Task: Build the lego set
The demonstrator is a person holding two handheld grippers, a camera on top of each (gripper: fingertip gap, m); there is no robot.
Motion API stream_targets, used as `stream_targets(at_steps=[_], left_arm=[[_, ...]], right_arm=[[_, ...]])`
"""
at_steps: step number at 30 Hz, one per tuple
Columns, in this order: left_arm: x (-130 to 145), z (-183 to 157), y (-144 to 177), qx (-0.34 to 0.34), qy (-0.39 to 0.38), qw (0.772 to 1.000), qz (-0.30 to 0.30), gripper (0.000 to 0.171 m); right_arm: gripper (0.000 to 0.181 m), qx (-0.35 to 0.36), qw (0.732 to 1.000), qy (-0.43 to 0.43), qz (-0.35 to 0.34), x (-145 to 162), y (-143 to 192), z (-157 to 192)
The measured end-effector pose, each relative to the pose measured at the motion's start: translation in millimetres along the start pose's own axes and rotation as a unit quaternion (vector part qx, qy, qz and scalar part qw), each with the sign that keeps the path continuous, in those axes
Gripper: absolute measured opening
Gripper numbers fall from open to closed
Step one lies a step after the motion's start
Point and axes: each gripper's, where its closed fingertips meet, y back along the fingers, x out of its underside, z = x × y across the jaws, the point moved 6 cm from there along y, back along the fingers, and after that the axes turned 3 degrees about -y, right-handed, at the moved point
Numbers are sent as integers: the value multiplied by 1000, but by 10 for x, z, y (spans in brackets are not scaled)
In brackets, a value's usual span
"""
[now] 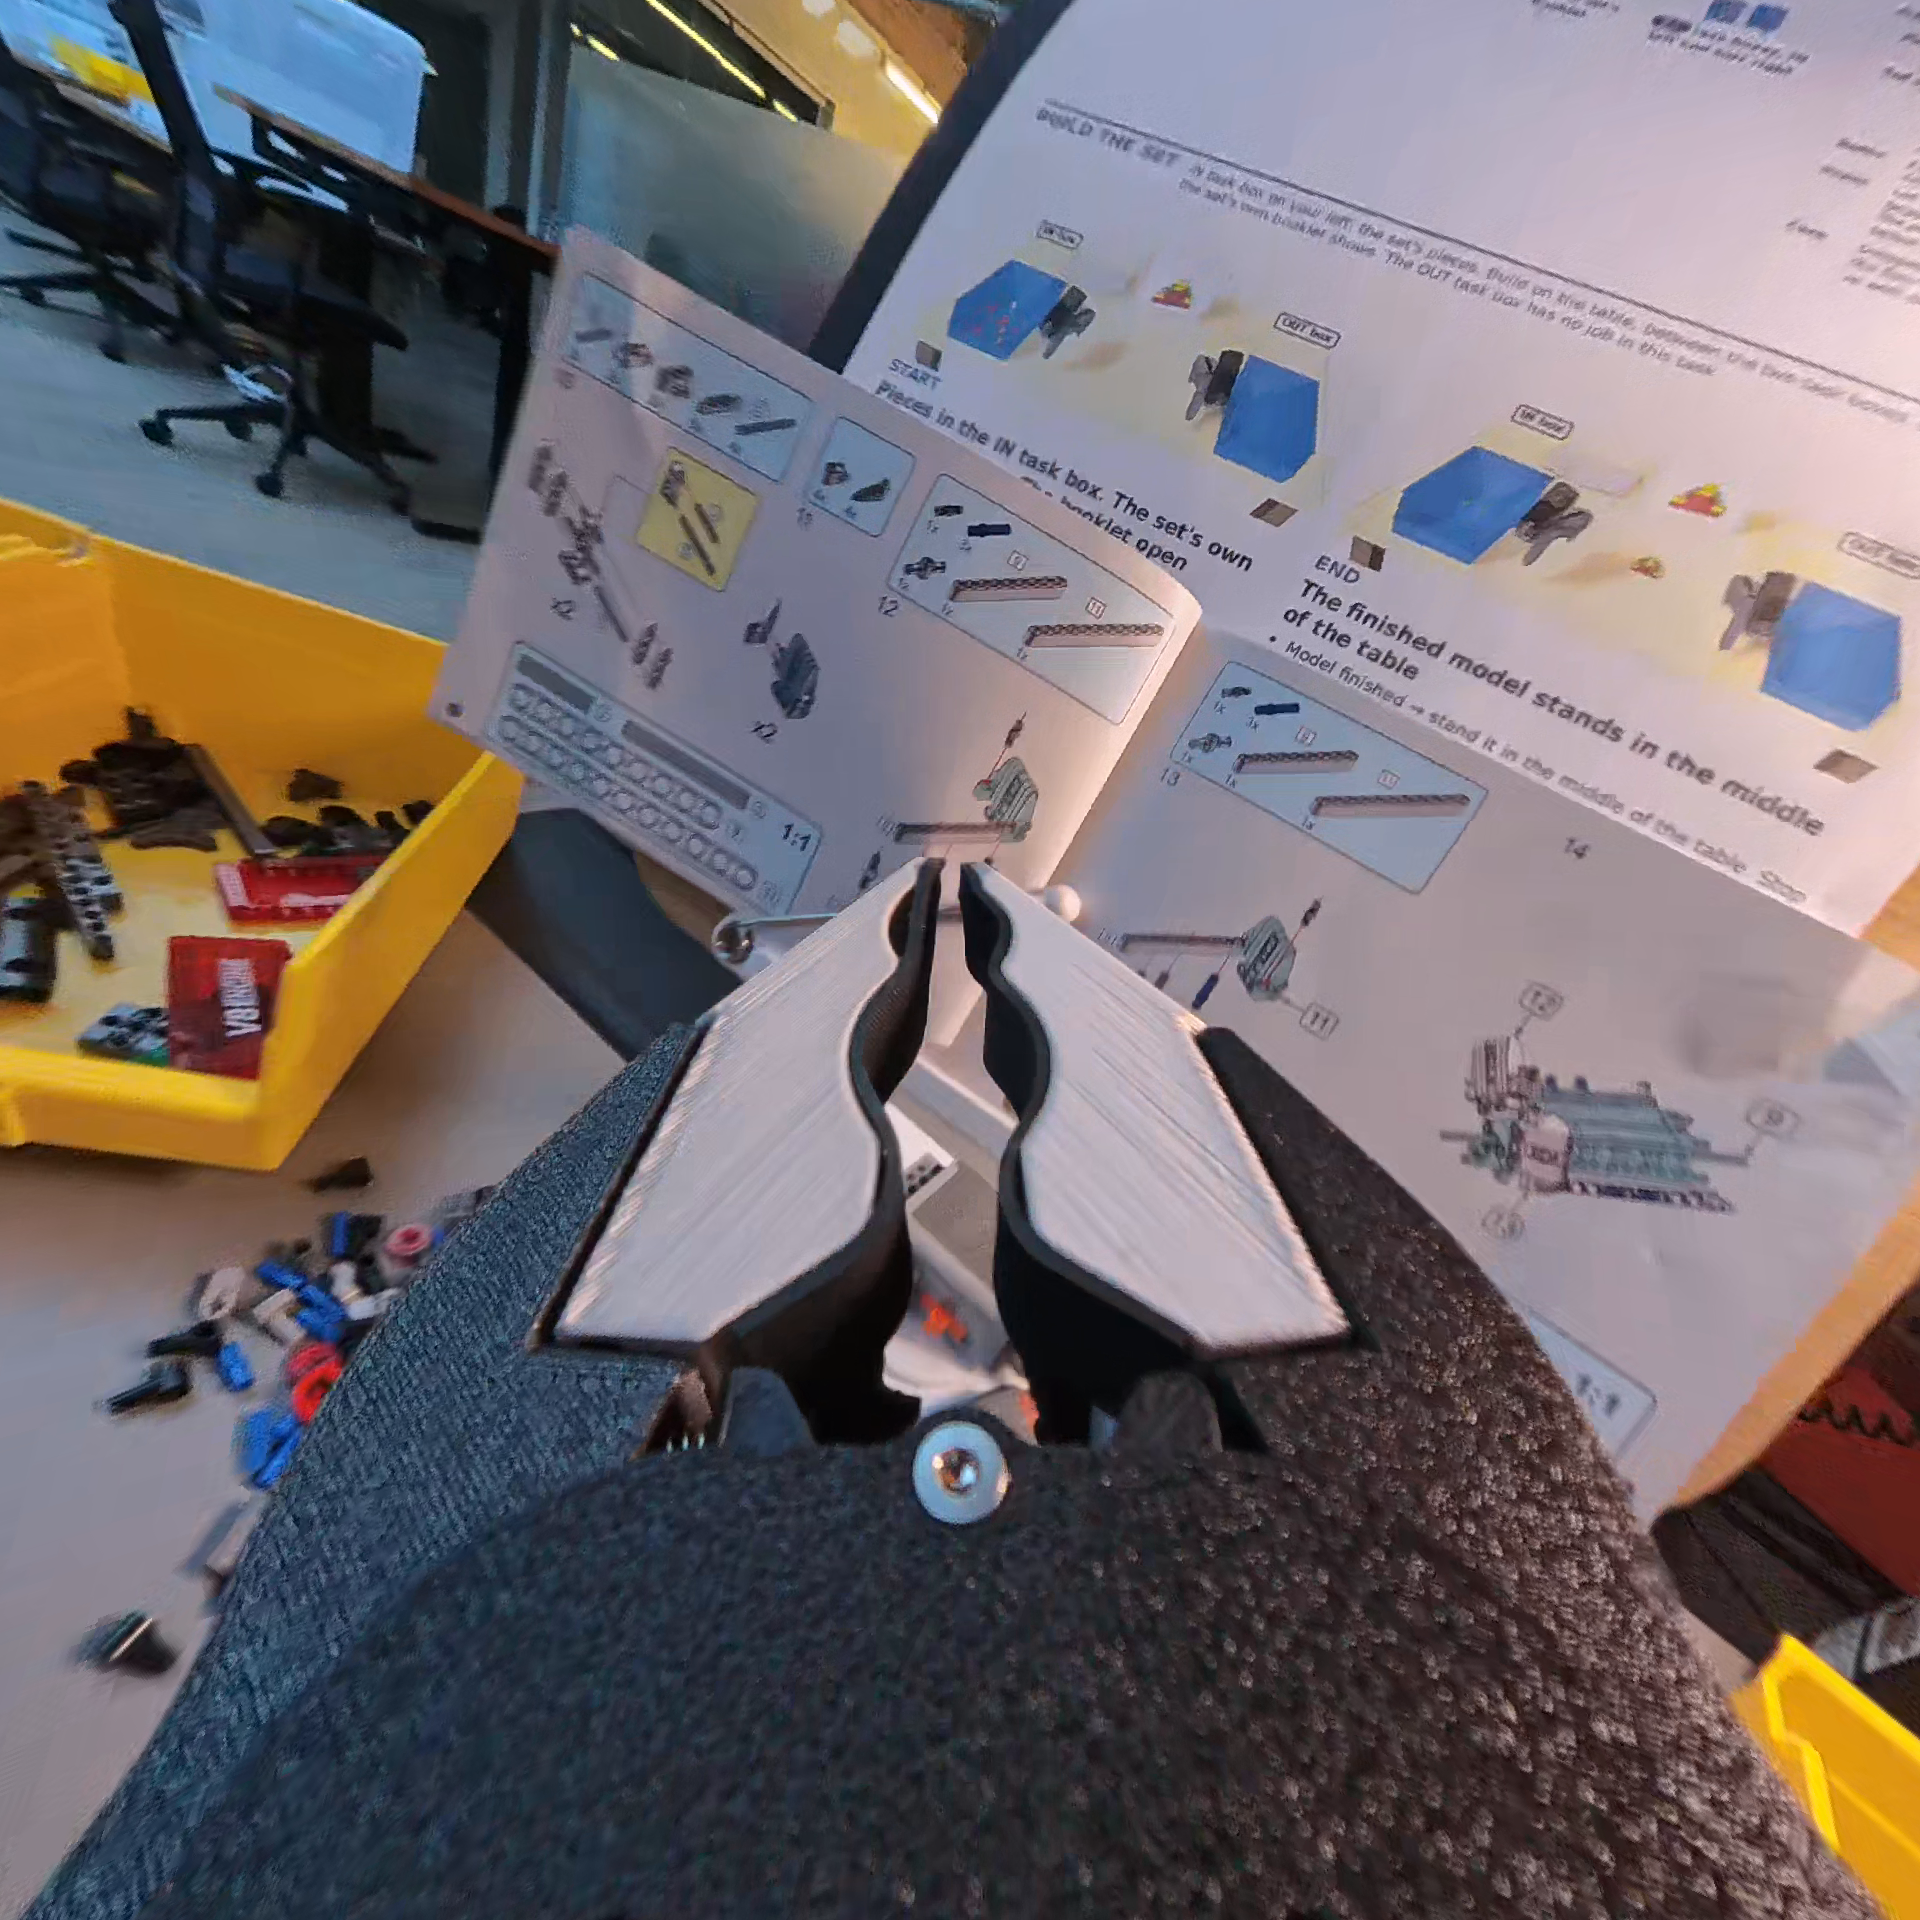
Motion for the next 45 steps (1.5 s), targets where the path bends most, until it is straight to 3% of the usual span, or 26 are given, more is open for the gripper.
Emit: stream_targets(at_steps=[5, 13, 16, 25, 31, 37, 41, 45], left_arm=[[105, -45, 12, 20, 8, 1000, 22, 25], [128, -166, -74, 48, 3, 998, 32, 25], [139, -193, -75, 49, -11, 998, 36, 24], [190, -218, -81, 42, -43, 997, 50, 23], [182, -194, -77, 35, -37, 998, 46, 23], [111, -139, -85, 21, -28, 999, 26, 22], [-100, -53, -188, 4, -32, 999, 0, 16], [-519, 52, -506, -20, -54, 997, -48, 7]], right_arm=[[0, 23, 998, 5, 62, 256, -424, -134], [3, 29, 998, -37, 29, 242, -242, -175], [6, 29, 999, -17, 28, 235, -235, -199], [4, 16, 995, 16, 93, 332, -276, -188], [11, -36, 995, -90, 0, 134, 205, -105], [13, -93, 983, -157, -33, 248, 960, 256], [13, -111, 979, -173, -15, 420, 1453, 472], [13, -87, 975, -204, -14, 676, 1654, 501]])
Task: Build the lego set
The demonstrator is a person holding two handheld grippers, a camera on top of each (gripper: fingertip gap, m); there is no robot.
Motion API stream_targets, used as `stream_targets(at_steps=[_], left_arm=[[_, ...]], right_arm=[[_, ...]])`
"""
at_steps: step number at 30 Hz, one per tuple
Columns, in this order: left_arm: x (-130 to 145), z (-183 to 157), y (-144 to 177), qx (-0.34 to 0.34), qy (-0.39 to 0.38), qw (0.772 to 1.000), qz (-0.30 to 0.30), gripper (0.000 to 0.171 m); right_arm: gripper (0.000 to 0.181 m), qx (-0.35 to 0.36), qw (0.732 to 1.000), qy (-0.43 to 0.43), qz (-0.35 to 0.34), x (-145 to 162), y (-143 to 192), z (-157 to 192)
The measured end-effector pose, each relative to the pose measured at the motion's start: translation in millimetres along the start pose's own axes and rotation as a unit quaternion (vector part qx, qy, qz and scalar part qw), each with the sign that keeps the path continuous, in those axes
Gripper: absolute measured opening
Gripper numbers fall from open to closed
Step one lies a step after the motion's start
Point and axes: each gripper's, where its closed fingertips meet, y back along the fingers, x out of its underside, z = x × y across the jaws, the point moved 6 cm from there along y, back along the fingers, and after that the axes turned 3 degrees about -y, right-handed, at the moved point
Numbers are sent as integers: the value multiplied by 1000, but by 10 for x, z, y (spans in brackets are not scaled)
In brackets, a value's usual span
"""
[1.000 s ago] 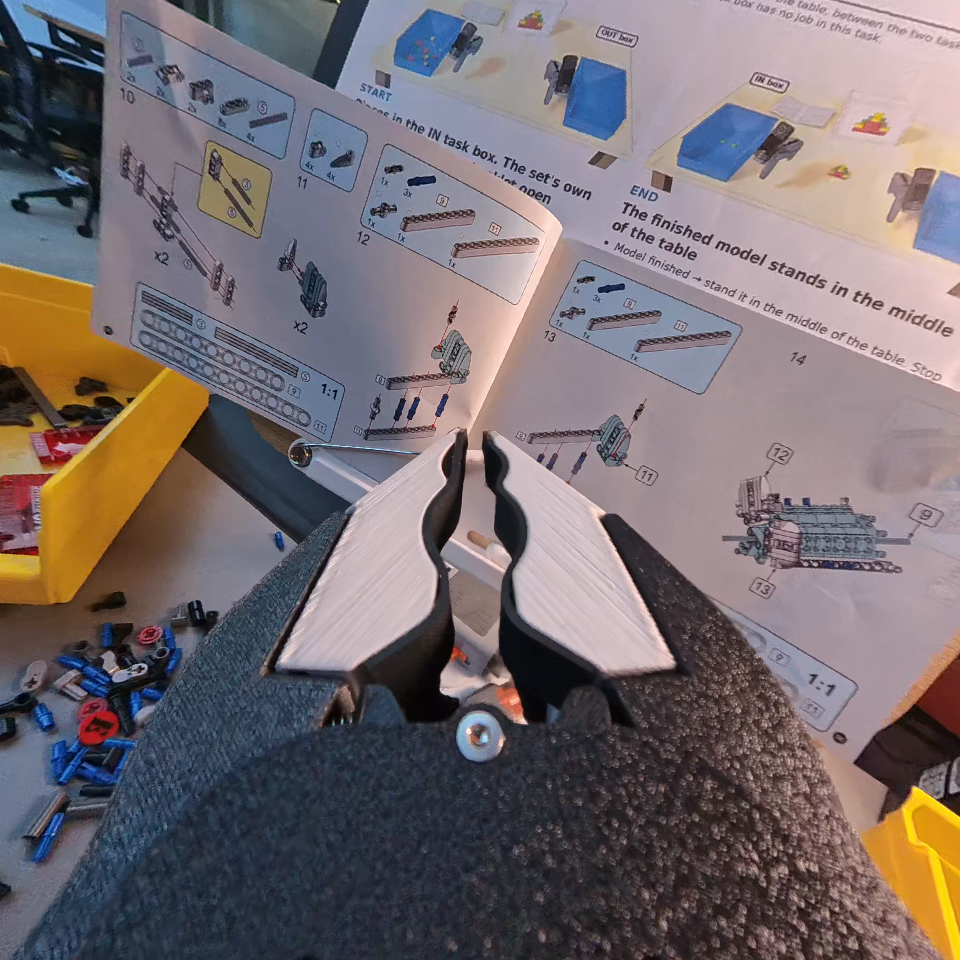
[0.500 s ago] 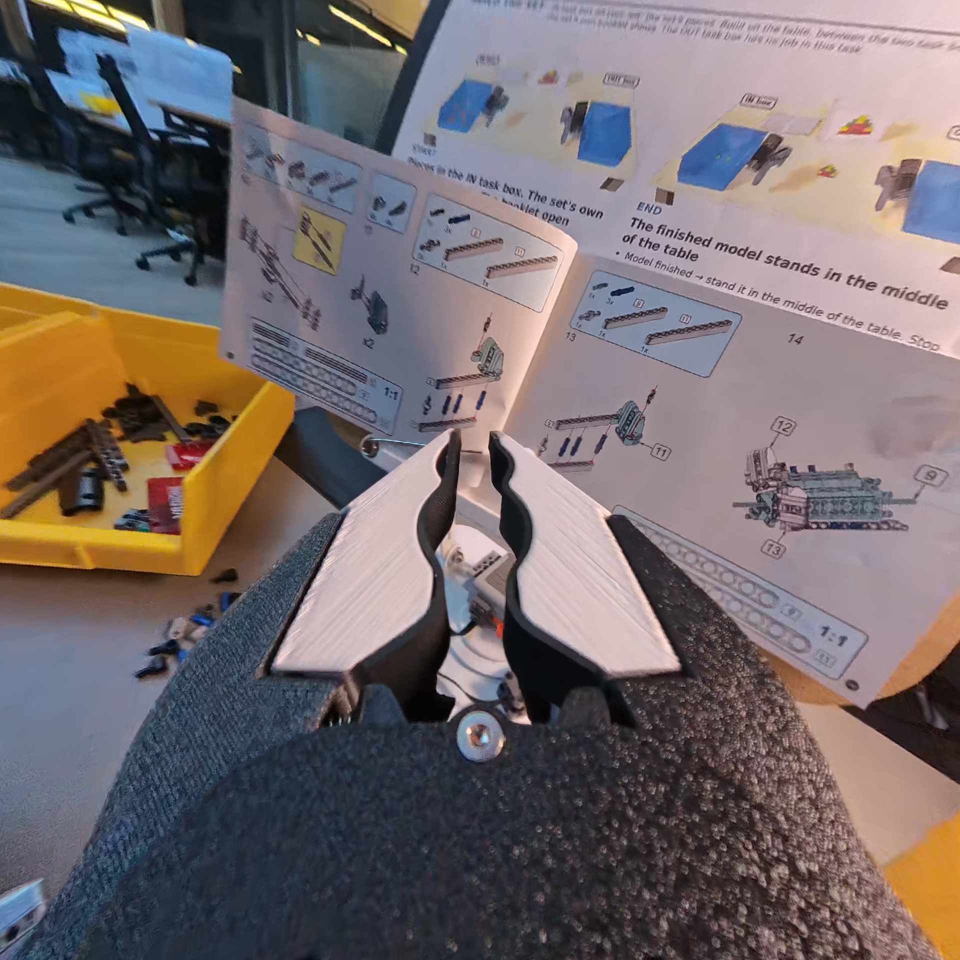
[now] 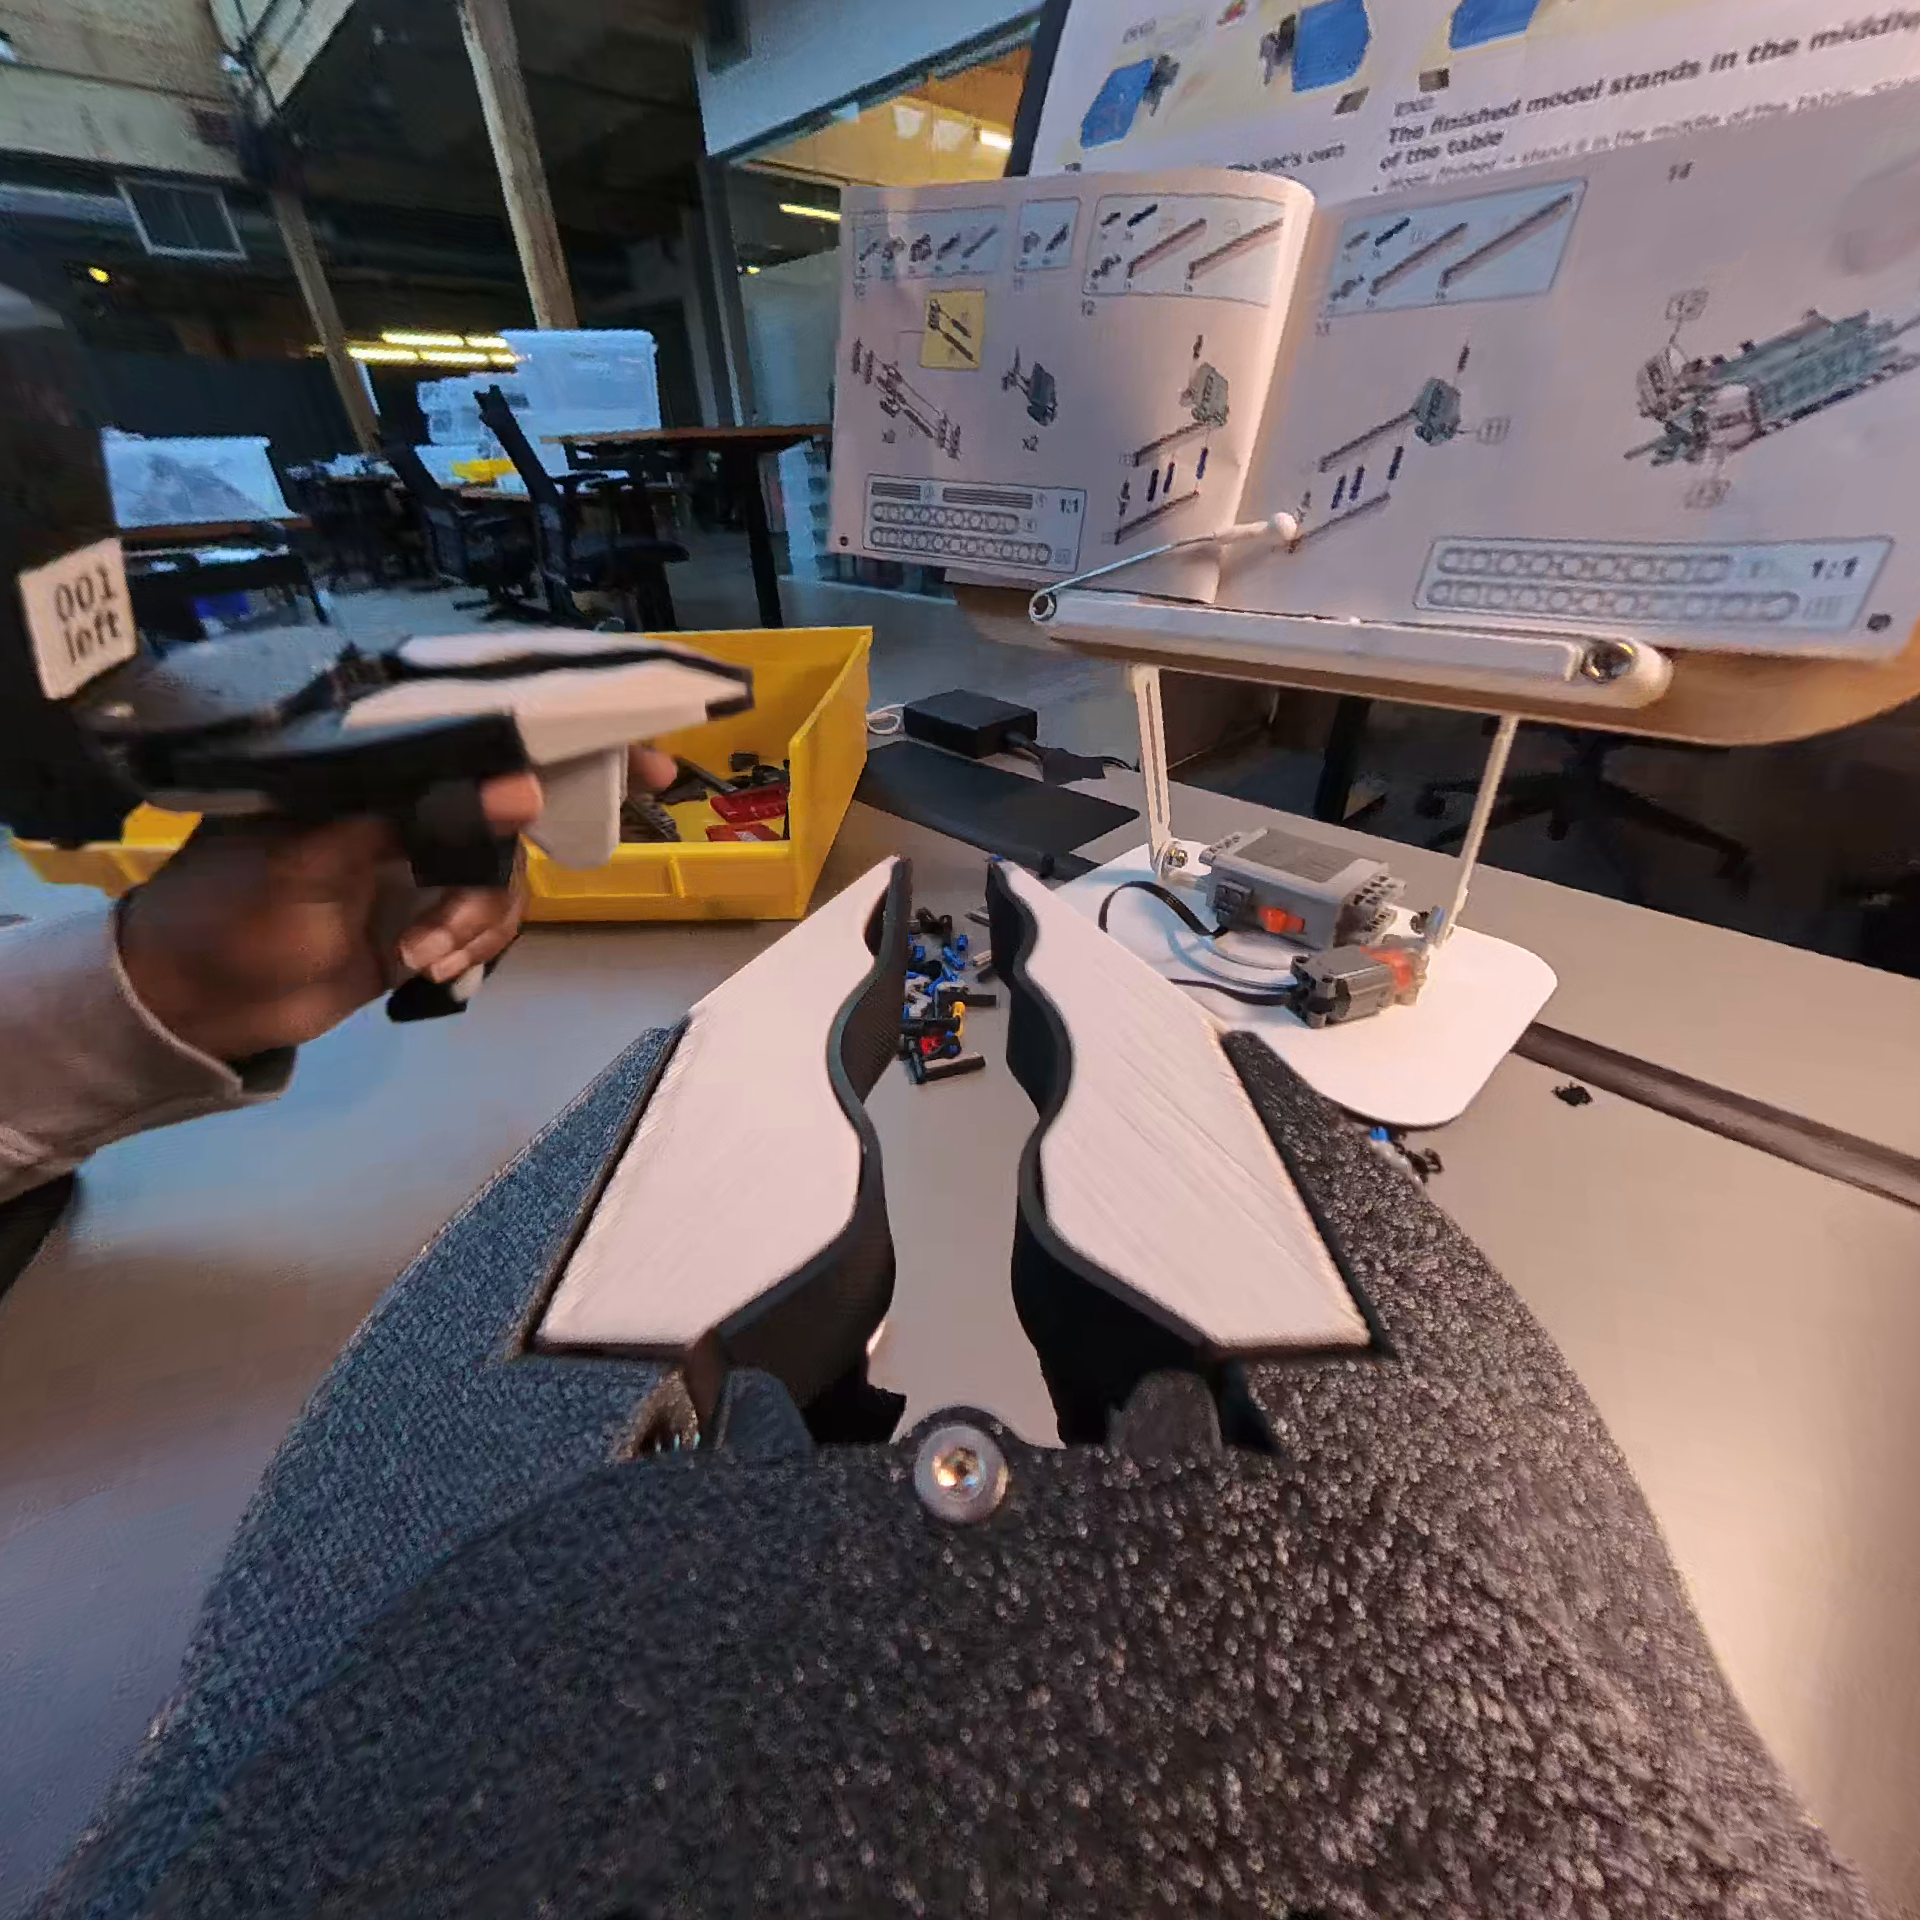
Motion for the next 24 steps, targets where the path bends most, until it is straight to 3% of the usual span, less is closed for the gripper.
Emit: stream_targets(at_steps=[5, 9, 15, 24], left_arm=[[-630, 290, -576, -35, 10, 998, -60, 0], [-901, 559, -999, -69, 0, 995, -66, 0], [-907, 830, -1332, -105, -15, 993, -51, 0], [-883, 920, -1392, -127, -18, 991, -46, 0]], right_arm=[[13, 12, 999, 23, -20, 173, 74, -58], [13, -4, 998, 67, -13, 236, 65, 17], [12, -28, 995, 93, 1, 279, 57, 84], [12, -44, 995, 94, 8, 293, 43, 121]])
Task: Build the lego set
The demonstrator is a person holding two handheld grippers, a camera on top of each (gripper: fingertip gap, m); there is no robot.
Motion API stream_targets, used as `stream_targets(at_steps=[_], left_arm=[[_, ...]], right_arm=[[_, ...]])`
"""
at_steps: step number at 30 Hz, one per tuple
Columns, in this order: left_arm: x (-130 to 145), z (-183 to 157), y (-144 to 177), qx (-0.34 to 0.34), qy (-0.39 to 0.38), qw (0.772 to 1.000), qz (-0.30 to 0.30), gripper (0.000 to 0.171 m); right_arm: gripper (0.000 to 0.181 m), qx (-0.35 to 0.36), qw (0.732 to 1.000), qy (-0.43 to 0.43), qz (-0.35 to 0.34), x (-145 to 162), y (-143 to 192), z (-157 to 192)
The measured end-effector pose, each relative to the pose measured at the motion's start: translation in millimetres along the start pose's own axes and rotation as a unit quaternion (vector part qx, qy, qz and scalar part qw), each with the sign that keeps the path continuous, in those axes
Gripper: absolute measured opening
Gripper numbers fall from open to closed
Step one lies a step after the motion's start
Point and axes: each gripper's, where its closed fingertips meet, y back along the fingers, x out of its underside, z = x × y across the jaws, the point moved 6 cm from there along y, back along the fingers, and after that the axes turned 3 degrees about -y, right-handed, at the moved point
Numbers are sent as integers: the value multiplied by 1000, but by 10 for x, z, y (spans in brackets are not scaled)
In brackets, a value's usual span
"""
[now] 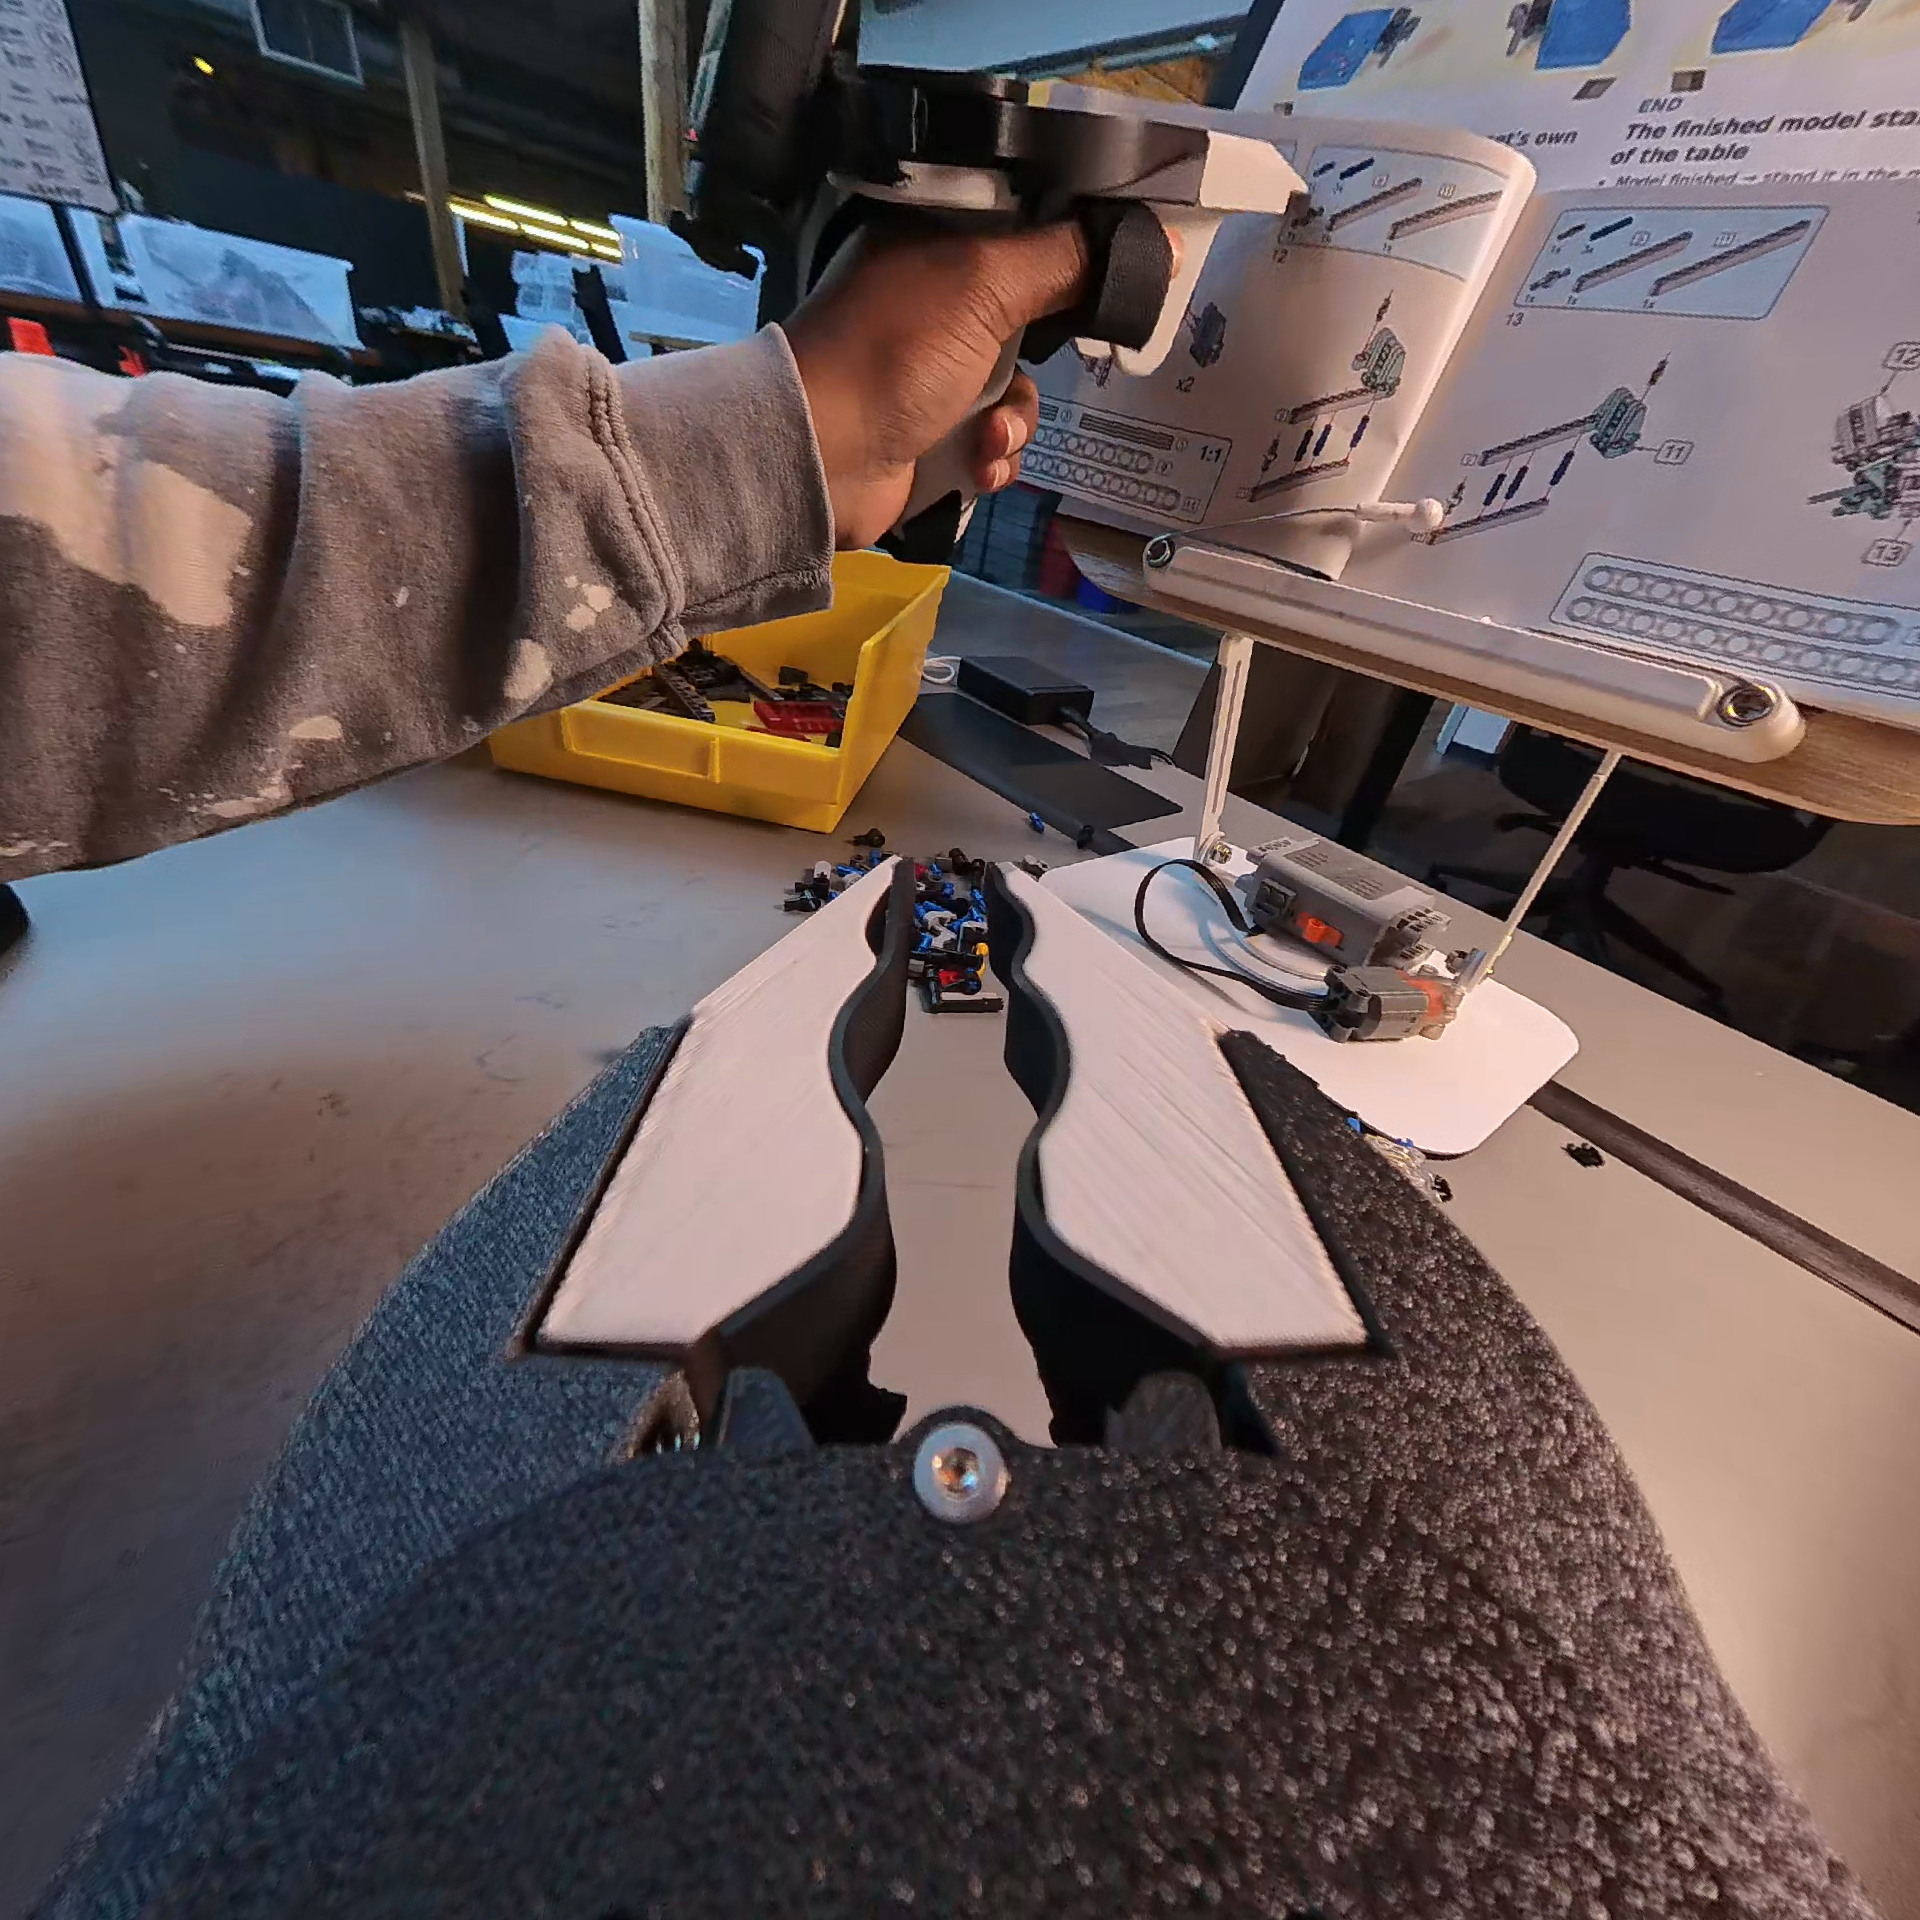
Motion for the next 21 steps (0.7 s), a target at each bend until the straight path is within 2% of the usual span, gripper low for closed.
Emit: stream_targets(at_steps=[5, 8, 12, 16, 21], left_arm=[[40, -12, 56, 12, -2, 1000, 11, 0], [164, -69, 204, 49, -3, 998, 39, 0], [446, -109, 567, 83, -5, 994, 73, 0], [730, -99, 1043, 87, -5, 991, 102, 0], [1101, -61, 1537, 82, -21, 982, 168, 0]], right_arm=[[12, -2, 1000, 1, 0, 1, 0, 7], [12, 0, 1000, 1, 1, 2, 3, 2], [12, 2, 1000, -3, 1, 2, 6, -11], [12, 5, 1000, -4, 0, 2, 6, -19], [12, 8, 1000, -6, 1, 6, 4, -24]])
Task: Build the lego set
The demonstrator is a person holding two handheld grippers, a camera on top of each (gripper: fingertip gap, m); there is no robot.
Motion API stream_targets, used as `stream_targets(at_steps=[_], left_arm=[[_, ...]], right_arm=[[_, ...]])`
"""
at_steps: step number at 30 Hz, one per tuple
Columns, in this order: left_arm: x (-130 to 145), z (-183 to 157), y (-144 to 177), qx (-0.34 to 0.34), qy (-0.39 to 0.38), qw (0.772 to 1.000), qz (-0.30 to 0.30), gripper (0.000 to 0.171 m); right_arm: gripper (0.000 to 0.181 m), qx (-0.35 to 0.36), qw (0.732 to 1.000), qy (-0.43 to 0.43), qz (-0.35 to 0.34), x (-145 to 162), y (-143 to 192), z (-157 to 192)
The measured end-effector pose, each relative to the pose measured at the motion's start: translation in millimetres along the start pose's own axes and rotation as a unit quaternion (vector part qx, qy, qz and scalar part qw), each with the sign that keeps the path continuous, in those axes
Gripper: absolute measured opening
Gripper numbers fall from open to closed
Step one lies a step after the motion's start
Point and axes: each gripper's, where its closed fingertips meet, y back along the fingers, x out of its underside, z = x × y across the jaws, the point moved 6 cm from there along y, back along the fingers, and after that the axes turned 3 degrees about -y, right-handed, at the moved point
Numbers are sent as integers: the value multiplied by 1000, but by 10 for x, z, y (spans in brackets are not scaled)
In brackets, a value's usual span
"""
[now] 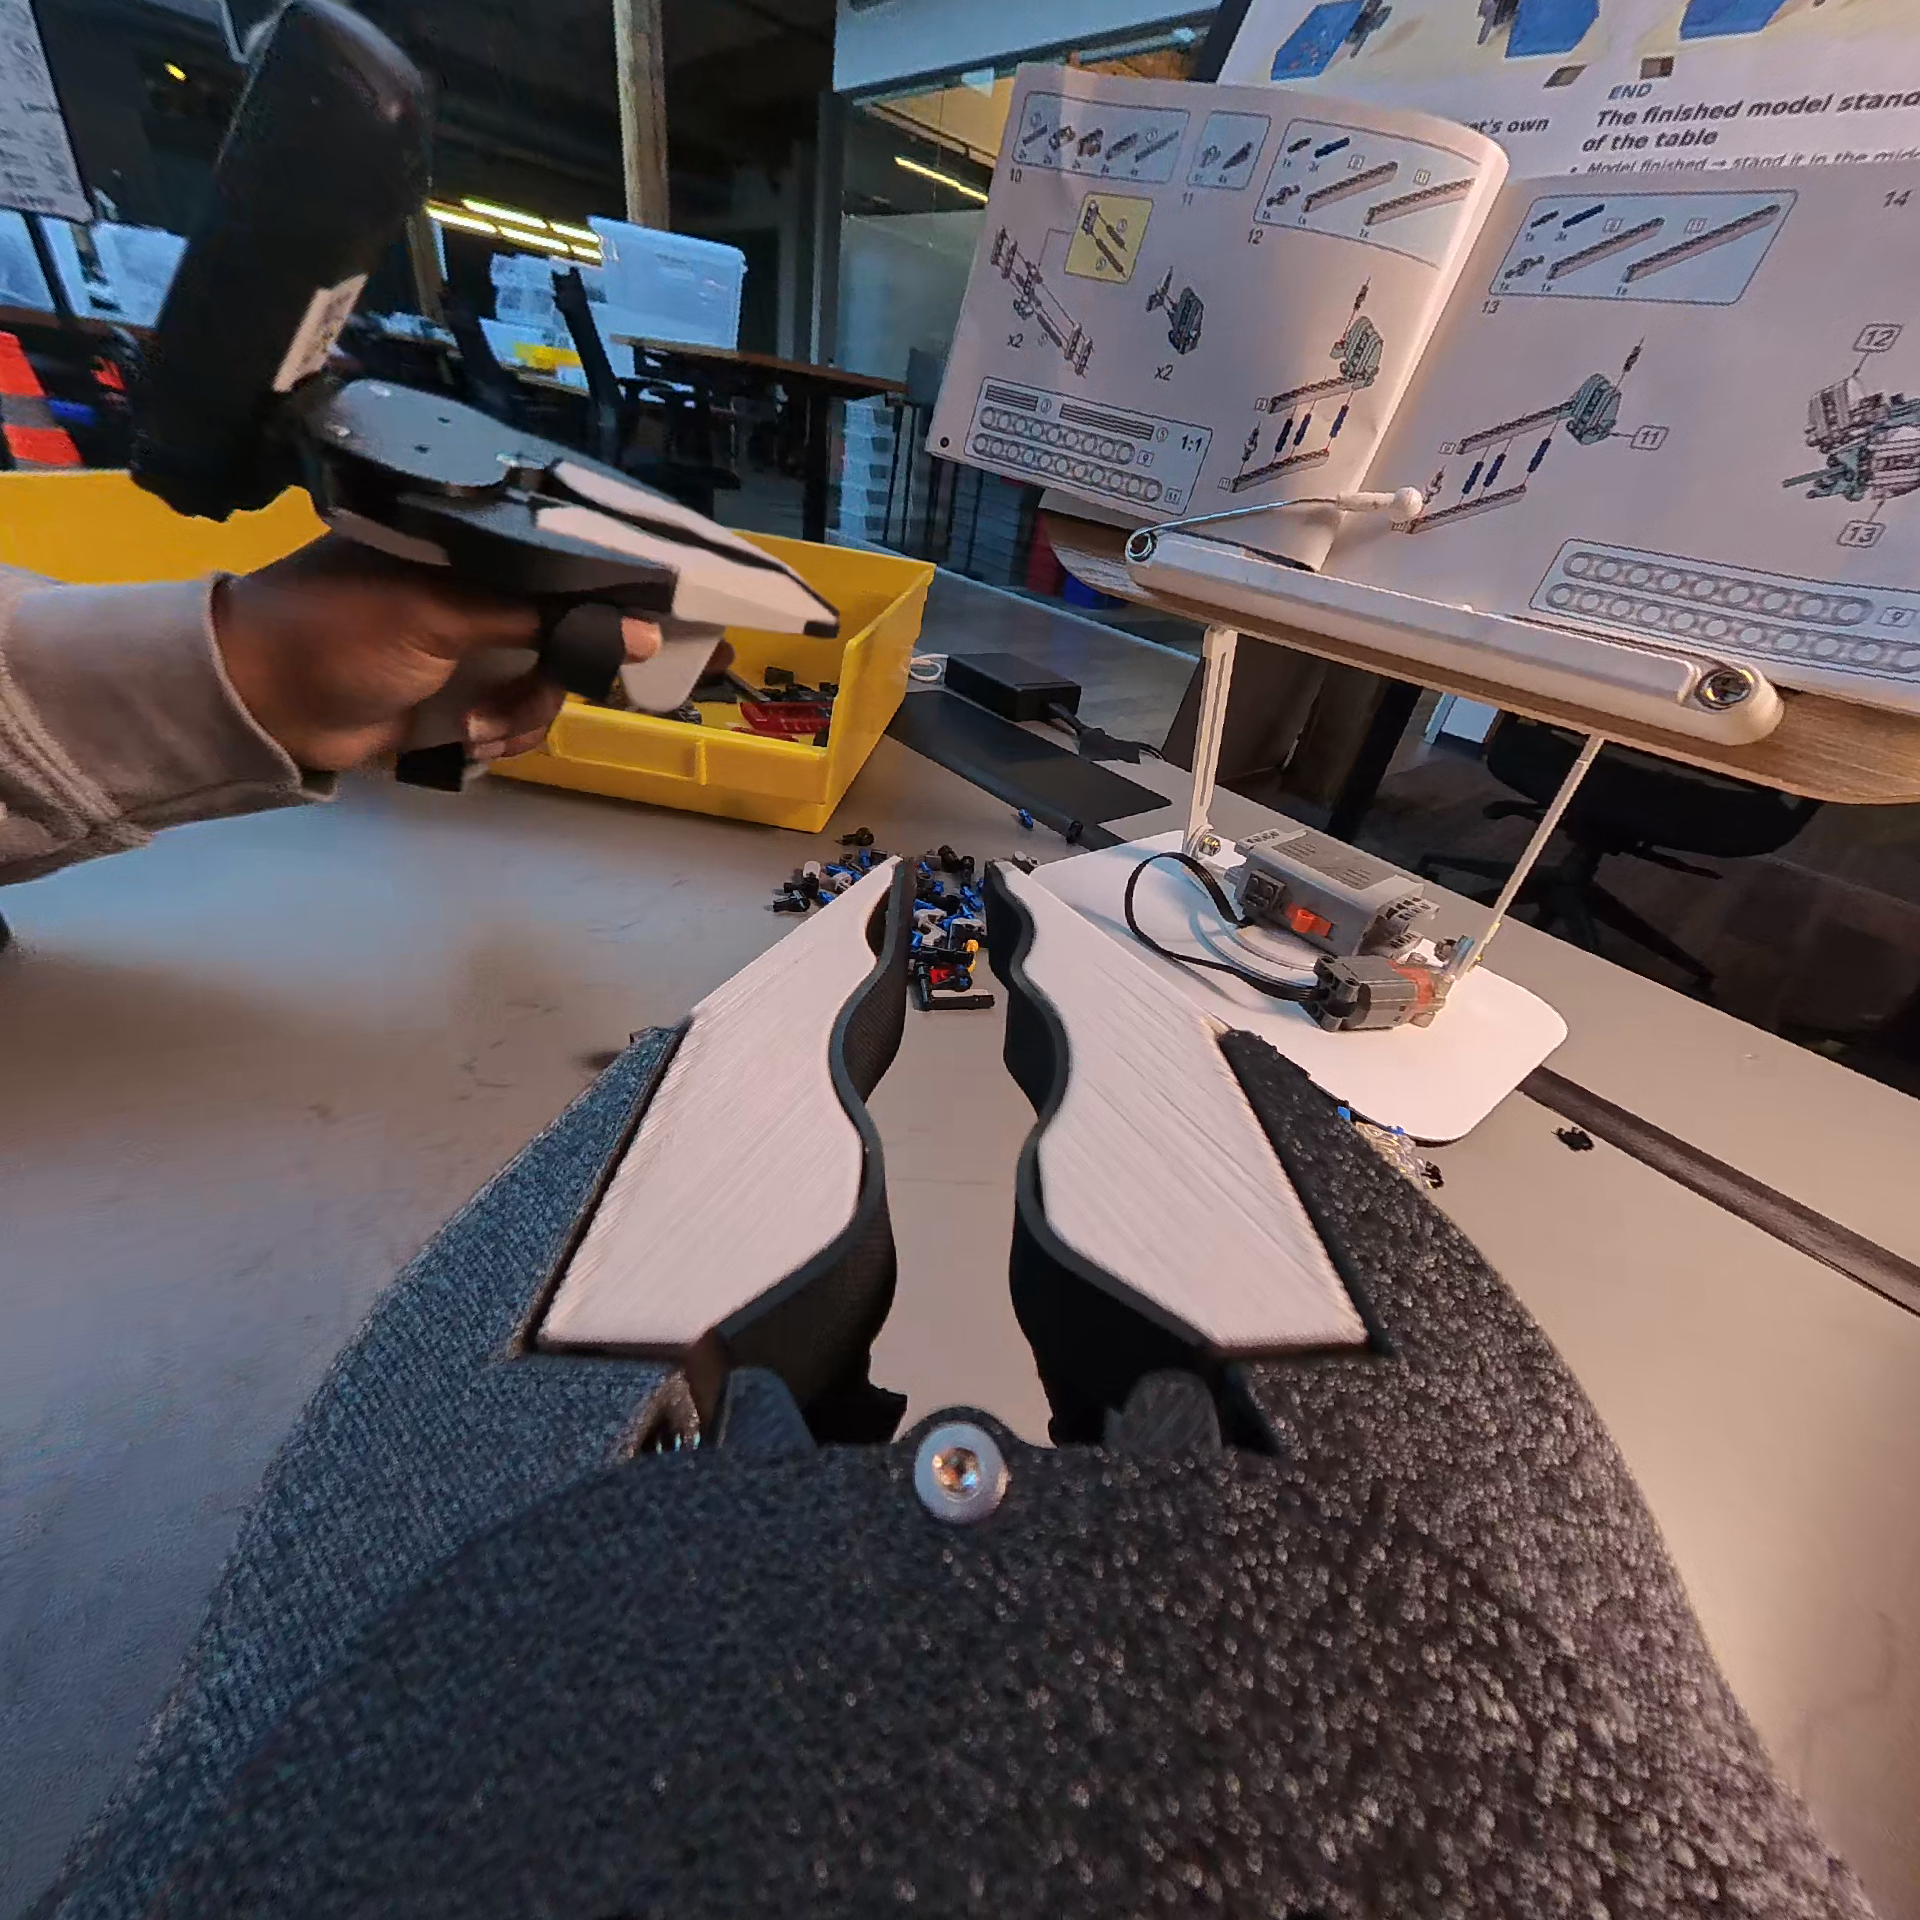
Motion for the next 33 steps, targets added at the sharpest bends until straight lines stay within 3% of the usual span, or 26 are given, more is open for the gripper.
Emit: stream_targets(at_steps=[7, 15, 29, 33], left_arm=[[318, -125, 218, 9, 56, 998, 25, 2], [280, -358, 322, 11, 58, 998, -30, 3], [304, -455, 292, 40, 53, 997, -38, 3], [286, -454, 307, 42, 56, 997, -44, 3]], right_arm=[[12, 13, 1000, 8, -4, -2, 15, -4], [12, 25, 1000, -5, -10, -7, 29, -57], [15, 26, 999, -33, -9, -13, 43, -135], [17, 79, 996, 13, -31, -282, 193, -409]])
